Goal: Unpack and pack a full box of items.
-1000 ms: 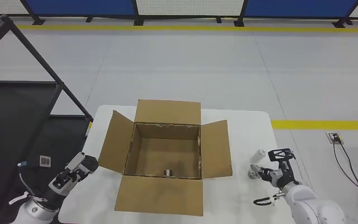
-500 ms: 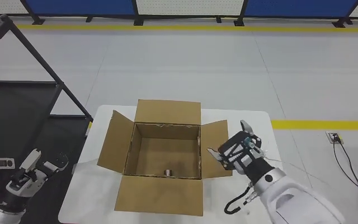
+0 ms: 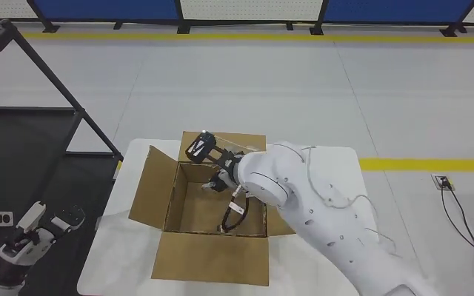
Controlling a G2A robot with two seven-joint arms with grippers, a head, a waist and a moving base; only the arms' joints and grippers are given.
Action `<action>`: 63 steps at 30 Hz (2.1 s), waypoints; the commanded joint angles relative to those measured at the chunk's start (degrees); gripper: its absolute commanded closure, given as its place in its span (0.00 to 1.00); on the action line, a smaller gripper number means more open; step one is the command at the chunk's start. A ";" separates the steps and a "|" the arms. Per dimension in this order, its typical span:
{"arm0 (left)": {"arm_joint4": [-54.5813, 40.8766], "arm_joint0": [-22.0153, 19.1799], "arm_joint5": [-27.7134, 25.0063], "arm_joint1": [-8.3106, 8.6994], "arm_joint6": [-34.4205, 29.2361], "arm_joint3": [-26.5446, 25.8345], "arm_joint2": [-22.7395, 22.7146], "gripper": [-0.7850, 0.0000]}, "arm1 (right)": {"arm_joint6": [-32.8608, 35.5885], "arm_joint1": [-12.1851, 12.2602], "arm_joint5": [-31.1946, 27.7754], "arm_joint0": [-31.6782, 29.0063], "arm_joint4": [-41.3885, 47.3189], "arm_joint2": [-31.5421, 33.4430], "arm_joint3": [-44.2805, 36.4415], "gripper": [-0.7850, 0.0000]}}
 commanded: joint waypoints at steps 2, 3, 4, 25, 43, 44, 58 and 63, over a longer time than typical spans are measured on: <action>0.00 0.00 0.00 0.00 0.00 0.00 0.00 0.00 | -0.13 -1.91 -1.12 3.12 4.17 -3.36 7.20 0.00; 0.00 0.00 0.00 0.00 0.00 0.00 0.00 0.00 | 0.13 -2.83 -1.19 4.14 5.43 -4.97 10.02 0.00; 0.00 0.00 0.00 0.00 0.00 0.00 0.00 0.00 | 0.56 -3.31 -1.35 4.63 6.02 -5.85 11.36 0.00; 6.82 -2.64 1.07 0.47 2.89 -0.79 2.63 0.00 | 1.16 -7.08 -5.44 7.79 10.65 -10.52 24.65 0.00; 9.72 -3.29 2.76 1.34 0.87 -3.11 5.57 0.00 | -2.43 -16.60 -11.25 9.55 15.81 -17.72 48.62 0.00; 9.60 -3.27 2.75 1.36 1.11 -3.09 5.63 0.00 | -2.89 -17.10 -11.65 9.44 15.73 -18.03 49.69 0.00; 8.45 -1.37 1.43 1.38 3.48 -3.39 6.10 0.00 | -3.71 -22.79 -11.39 7.82 15.24 -20.15 60.74 0.00; 8.40 -0.55 0.76 1.34 4.32 -3.73 6.31 0.00 | -1.74 -23.97 -12.79 7.43 15.02 -20.41 62.76 0.00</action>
